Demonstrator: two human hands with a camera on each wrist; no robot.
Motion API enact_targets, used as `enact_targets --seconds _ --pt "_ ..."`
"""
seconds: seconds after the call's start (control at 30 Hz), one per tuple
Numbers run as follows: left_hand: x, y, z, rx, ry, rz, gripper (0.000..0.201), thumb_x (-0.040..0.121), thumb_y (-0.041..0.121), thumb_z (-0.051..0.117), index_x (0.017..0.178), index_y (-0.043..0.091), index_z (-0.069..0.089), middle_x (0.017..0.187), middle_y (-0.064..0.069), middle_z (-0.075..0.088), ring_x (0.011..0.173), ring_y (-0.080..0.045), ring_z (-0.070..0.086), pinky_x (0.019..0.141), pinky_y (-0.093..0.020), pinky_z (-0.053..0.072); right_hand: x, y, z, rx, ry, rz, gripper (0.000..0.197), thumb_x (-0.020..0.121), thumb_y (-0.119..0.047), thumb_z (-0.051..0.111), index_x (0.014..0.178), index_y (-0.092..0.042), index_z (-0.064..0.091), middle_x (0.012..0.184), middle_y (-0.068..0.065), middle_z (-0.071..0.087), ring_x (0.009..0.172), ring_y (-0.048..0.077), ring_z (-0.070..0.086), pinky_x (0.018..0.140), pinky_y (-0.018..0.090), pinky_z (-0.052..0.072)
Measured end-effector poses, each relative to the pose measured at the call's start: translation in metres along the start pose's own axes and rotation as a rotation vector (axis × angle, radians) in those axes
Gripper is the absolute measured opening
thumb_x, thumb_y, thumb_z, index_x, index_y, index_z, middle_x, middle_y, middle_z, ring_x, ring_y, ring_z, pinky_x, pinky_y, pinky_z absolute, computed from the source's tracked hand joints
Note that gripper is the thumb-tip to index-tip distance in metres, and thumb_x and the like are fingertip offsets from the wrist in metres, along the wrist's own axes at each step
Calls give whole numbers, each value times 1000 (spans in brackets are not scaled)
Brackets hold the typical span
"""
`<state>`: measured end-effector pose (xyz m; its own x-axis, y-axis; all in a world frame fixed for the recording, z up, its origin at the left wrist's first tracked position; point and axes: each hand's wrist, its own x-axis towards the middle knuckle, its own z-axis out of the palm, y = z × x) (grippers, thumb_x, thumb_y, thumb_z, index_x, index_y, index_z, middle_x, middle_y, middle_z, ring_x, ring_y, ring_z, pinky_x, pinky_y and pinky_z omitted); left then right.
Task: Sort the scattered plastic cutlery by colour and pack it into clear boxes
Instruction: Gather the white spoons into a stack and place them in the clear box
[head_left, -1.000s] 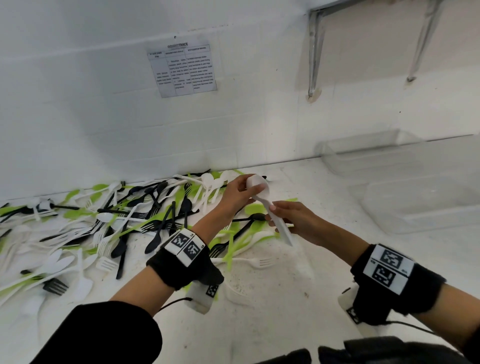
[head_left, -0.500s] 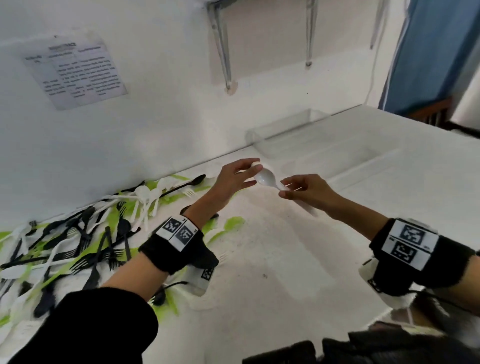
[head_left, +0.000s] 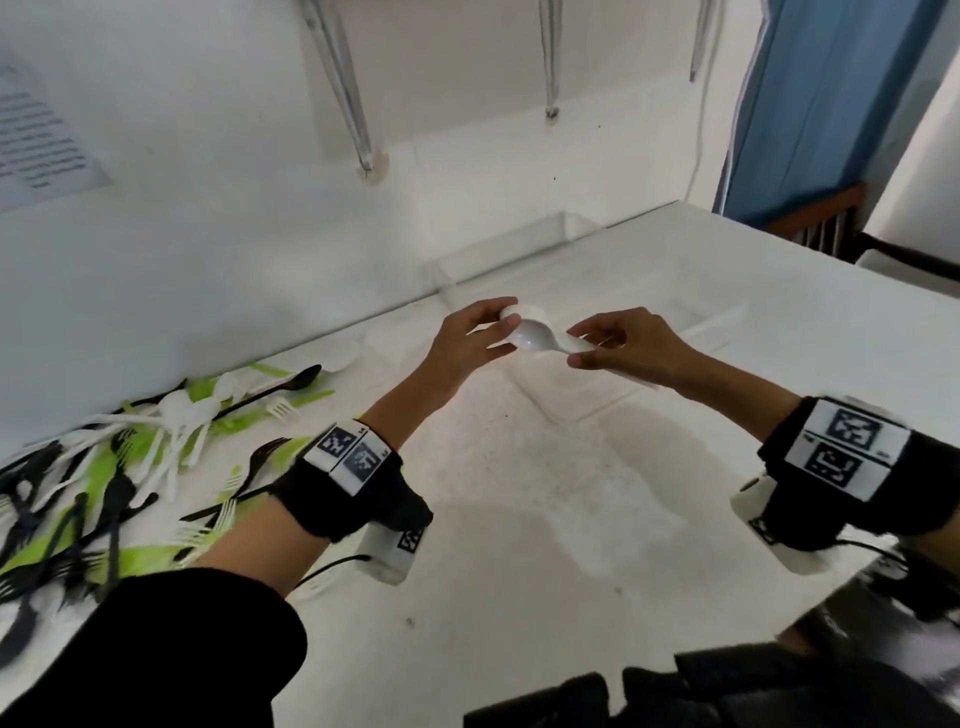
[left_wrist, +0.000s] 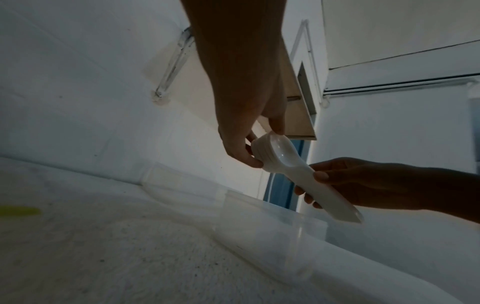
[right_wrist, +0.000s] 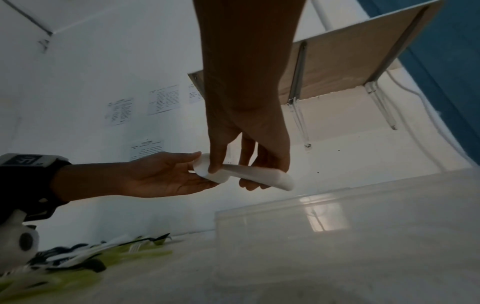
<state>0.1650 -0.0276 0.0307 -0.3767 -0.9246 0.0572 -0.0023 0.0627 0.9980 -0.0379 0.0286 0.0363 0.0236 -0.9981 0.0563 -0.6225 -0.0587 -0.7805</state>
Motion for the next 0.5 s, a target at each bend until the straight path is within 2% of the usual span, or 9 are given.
enact_targets --seconds 0.07,0.13,0.2,0.37,0.5 --pt "10 -3 5 9 54 -11 28 92 10 57 120 7 56 104 -4 58 93 -10 61 83 -22 55 18 10 -12 -24 -61 -45 36 77 -27 75 111 -18 66 81 -11 61 77 2 56 65 2 40" --pt "21 -6 10 42 86 -15 28 91 13 59 119 10 58 107 -4 59 93 -8 63 81 -22 54 38 21 -25 -34 -123 -90 37 77 -27 75 112 -18 66 81 -13 59 80 5 56 62 -3 37" --pt "29 -9 17 101 112 -17 27 89 16 62 116 13 60 108 -2 60 91 -6 65 80 -21 54 55 34 -37 -41 -164 -117 39 76 -28 75 113 -19 66 85 -9 60 85 9 56 62 -4 36" --pt "47 -16 41 327 221 -11 31 80 21 72 110 22 62 106 8 63 88 -3 65 79 -17 53 89 58 -53 -117 -284 -192 42 74 -24 77 115 -19 65 98 -5 60 91 4 53 65 -7 35" --pt "50 -24 49 523 275 52 35 75 24 77 106 24 62 109 6 60 92 -7 62 78 -19 53 105 67 -52 -174 -334 -272 44 72 -24 80 113 -19 65 95 -6 58 81 -1 51 64 -5 33"
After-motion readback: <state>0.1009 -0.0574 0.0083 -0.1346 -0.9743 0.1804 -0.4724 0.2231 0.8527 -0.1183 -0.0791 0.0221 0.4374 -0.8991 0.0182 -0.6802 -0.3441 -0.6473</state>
